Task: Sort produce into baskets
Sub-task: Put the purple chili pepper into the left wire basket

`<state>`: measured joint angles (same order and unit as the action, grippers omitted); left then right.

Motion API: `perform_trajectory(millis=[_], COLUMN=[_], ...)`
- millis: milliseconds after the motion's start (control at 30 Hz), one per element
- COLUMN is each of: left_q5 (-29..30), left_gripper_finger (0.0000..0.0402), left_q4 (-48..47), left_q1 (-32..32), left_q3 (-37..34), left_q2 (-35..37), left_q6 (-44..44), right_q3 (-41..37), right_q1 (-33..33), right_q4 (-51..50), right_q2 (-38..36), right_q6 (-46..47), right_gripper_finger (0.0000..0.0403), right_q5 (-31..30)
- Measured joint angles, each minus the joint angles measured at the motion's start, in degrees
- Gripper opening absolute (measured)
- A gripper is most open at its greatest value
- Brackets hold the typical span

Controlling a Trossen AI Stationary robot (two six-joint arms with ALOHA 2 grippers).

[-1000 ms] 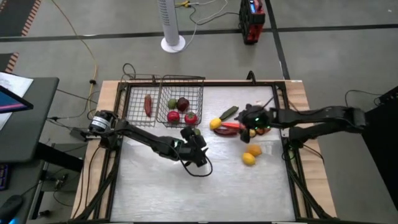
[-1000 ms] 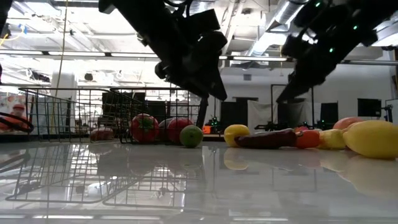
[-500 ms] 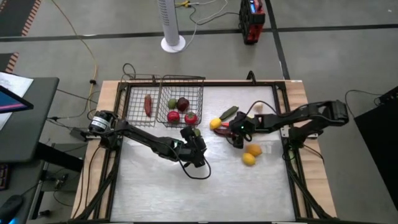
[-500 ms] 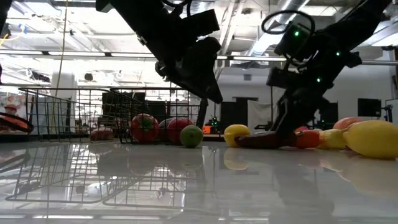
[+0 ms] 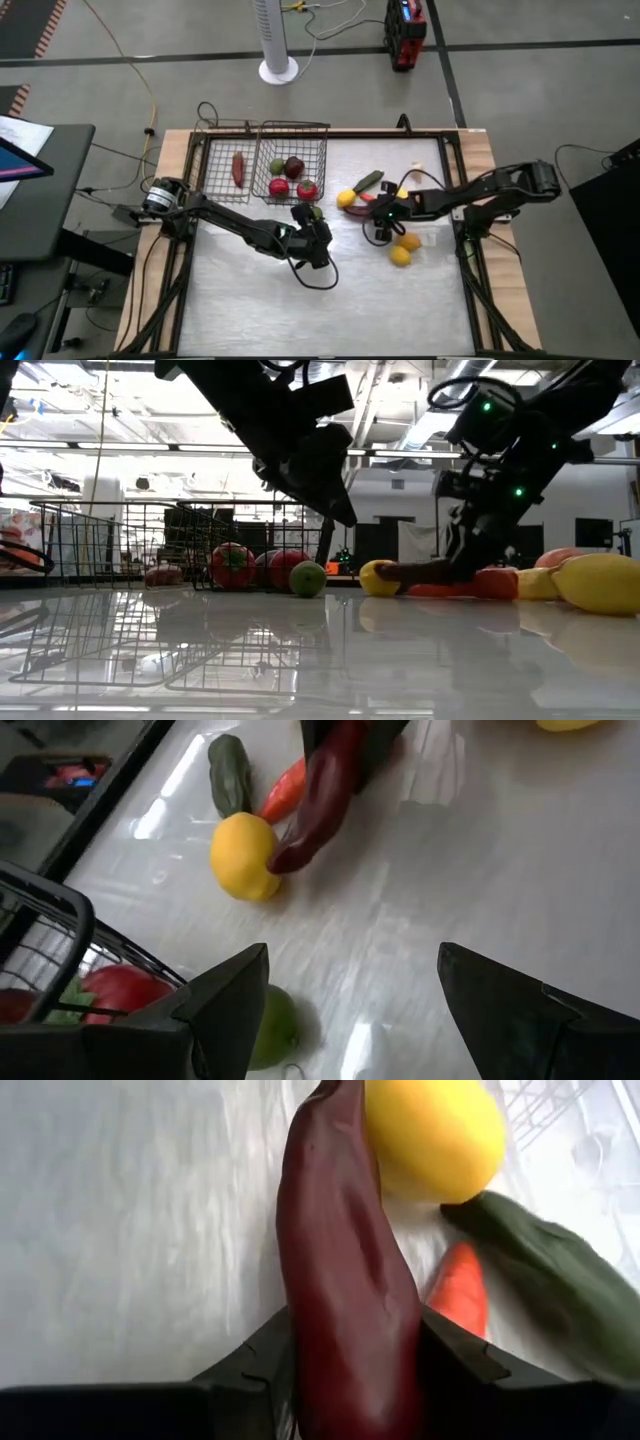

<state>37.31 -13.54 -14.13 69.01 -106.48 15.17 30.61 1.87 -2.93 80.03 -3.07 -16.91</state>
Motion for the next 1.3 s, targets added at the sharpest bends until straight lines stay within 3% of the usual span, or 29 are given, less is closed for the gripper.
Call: perform_trajectory(millis=[367, 567, 800, 1000, 1300], left_q5=[2.6, 5.7, 10.6, 19.9, 17.4], left_gripper_finger=[0.0280, 0.0280, 0.0280, 0.0280, 0.0280], left_q4=[1.0, 3.1, 7.9, 7.4, 7.5], left_q1=[0.0, -0.5, -0.5, -0.1, -0.2], left_q3=[0.0, 0.0, -0.1, 0.0, 0.0], left_q2=[0.7, 0.6, 0.5, 0.5, 0.5], left_q6=[-17.2, -32.7, -41.7, -40.9, -39.6], right_q3=[6.1, 10.6, 14.3, 16.8, 17.9], right_q1=[-6.0, -8.0, -9.2, -9.9, -9.9], right_q4=[-5.7, -10.1, -13.2, -18.9, -19.0], right_q2=[-8.9, -7.7, -4.5, -3.2, -3.6], right_q6=[1.5, 2.7, 3.7, 4.8, 5.6], right_gripper_finger=[0.0195, 0.0185, 0.0192, 0.0190, 0.0191], right_q5=[0.2, 0.1, -0.6, -0.9, -1.6])
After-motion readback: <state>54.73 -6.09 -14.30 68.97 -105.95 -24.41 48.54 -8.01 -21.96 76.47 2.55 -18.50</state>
